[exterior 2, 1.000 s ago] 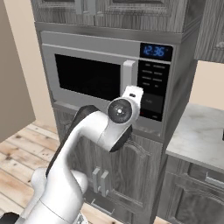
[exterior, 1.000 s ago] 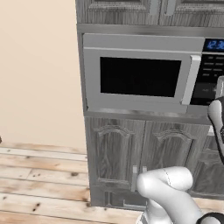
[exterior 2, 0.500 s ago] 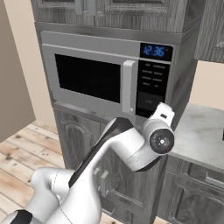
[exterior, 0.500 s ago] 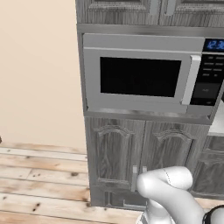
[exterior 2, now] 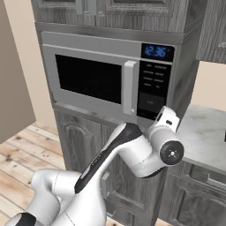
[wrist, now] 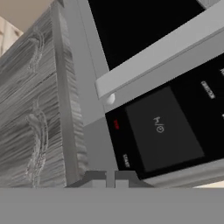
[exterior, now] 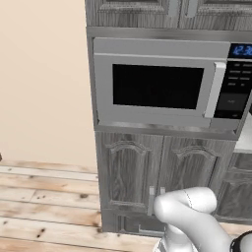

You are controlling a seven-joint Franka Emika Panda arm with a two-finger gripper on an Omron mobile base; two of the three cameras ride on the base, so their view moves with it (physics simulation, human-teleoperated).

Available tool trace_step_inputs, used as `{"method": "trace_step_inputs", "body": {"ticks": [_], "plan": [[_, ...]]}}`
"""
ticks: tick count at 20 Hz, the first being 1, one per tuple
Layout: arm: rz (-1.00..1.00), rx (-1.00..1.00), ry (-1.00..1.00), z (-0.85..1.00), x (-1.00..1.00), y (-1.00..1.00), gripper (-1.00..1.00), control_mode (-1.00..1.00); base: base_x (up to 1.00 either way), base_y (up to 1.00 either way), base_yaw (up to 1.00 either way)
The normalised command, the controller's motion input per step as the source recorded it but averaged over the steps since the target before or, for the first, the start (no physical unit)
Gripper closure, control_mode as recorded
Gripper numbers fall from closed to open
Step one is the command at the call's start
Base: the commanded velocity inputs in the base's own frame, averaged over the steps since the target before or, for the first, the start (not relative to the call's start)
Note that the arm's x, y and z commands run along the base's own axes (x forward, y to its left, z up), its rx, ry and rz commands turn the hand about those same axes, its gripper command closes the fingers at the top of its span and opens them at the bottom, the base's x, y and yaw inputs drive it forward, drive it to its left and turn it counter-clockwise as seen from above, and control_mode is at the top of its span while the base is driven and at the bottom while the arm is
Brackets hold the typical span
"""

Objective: Place the tupperware containing the shrimp and sweet potato meal in the microwave. Close the microwave door and press the start button to reheat the meal.

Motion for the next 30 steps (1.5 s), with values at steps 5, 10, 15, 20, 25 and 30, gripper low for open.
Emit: {"method": "trace_step_inputs", "body": {"ticks": [5,10,15,20,25,30], "plan": [[0.00,0.00,-0.01,0.00,0.04,0.24,1.00,-1.00,0.00,0.00,0.00],[0.00,0.00,0.00,-0.07,0.18,0.26,1.00,-1.00,0.00,0.00,0.00],[0.00,0.02,0.00,-0.06,0.27,0.04,1.00,-1.00,0.00,0.00,0.00],[0.00,0.04,0.00,-0.01,0.31,-0.03,1.00,-1.00,0.00,0.00,0.00],[0.00,0.03,0.00,-0.02,0.32,-0.02,1.00,-1.00,0.00,0.00,0.00],[0.00,0.01,0.00,-0.14,0.10,-0.20,1.00,-1.00,0.00,0.00,0.00]]}}
